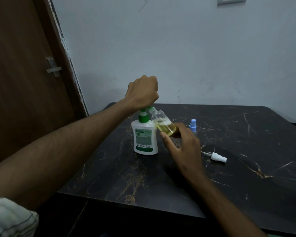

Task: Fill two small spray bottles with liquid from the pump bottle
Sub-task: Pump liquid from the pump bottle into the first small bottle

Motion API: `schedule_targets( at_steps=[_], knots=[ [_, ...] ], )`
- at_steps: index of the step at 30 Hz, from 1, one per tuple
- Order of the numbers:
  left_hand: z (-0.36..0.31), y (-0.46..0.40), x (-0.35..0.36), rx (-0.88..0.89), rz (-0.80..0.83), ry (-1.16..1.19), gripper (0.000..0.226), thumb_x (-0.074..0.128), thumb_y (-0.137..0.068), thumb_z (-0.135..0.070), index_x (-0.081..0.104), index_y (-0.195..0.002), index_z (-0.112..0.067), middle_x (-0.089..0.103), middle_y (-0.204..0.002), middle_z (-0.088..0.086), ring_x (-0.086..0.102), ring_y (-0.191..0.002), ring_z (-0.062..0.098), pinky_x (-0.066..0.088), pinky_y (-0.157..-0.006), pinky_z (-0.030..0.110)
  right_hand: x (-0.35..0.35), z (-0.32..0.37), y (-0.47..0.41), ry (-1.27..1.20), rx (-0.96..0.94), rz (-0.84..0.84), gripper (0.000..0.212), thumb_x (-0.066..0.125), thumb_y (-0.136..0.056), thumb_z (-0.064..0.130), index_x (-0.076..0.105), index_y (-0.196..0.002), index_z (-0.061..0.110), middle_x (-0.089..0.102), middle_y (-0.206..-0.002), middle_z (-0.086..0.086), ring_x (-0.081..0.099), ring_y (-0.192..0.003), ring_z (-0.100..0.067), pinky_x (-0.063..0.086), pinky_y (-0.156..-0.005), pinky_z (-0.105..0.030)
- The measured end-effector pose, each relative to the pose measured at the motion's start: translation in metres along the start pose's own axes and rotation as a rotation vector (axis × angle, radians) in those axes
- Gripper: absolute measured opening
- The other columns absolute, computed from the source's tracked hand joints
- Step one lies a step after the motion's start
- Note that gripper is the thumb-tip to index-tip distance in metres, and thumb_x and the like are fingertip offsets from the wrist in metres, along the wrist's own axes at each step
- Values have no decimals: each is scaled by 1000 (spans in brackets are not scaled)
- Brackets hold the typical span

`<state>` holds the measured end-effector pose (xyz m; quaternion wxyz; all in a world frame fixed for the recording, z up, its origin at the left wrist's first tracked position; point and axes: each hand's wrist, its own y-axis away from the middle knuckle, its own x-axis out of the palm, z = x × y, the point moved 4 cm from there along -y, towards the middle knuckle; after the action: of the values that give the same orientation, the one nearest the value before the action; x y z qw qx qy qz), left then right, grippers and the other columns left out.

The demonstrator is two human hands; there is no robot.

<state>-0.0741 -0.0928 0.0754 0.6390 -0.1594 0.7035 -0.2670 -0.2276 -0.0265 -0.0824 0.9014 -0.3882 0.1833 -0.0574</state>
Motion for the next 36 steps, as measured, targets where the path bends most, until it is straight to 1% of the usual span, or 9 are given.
schedule_targets(
  at_steps=[4,8,12,15,18,21,25,31,36],
  knots=[
    [4,5,7,-48,5,51,24,49,-70,-1,43,-58,-21,49,-62,-2,49,-58,20,34,-54,31,0,-2,1,8,4,3,27,64,-97,51,64,-111,28,60,-96,22,59,-93,-1,53,-77,-29],
    [1,1,0,-28,-11,25,29,50,-76,1,42,-61,-22,51,-65,-2,47,-58,16,30,-52,29,0,-1,0,11,1,6,26,64,-97,52,63,-111,29,58,-96,27,60,-93,-1,53,-77,-27],
    [3,2,3,-47,-15,35,27,49,-72,1,41,-58,-22,49,-61,-2,49,-56,19,33,-54,30,-1,-1,0,8,10,9,24,66,-97,48,64,-110,28,62,-96,20,60,-93,-2,53,-76,-26],
    [3,7,7,-59,-5,51,21,48,-72,-2,46,-62,-21,55,-69,1,59,-67,26,41,-59,34,0,-1,1,24,11,18,26,64,-97,51,64,-110,28,62,-96,20,60,-93,-1,52,-76,-24],
    [0,4,0,-37,-7,20,17,51,-77,-2,53,-73,-18,60,-81,5,55,-70,25,39,-63,35,0,-1,1,23,19,24,29,63,-97,53,64,-110,27,63,-97,17,60,-93,-2,53,-77,-25],
    [-1,2,-3,-41,-22,6,25,51,-77,0,45,-64,-21,55,-72,3,46,-60,18,30,-55,30,-1,-1,1,13,23,18,29,63,-97,54,63,-111,29,64,-98,16,61,-93,-3,54,-77,-28],
    [2,7,4,-54,-16,52,30,49,-72,0,38,-57,-23,45,-62,-1,45,-56,19,36,-57,33,0,-1,1,21,24,24,26,62,-97,54,61,-111,32,63,-99,18,60,-94,-2,55,-78,-30],
    [-4,3,-6,-24,-25,2,15,51,-83,-1,57,-82,-15,59,-85,6,52,-72,24,36,-67,35,1,-3,1,14,23,17,29,62,-97,55,63,-111,30,65,-100,16,61,-95,-4,56,-80,-34],
    [-1,8,3,-53,-16,44,22,51,-78,-1,49,-68,-20,61,-78,3,57,-71,24,40,-63,35,1,-5,1,16,28,22,31,61,-97,56,63,-113,28,65,-101,15,62,-96,-4,56,-81,-35]
  ],
)
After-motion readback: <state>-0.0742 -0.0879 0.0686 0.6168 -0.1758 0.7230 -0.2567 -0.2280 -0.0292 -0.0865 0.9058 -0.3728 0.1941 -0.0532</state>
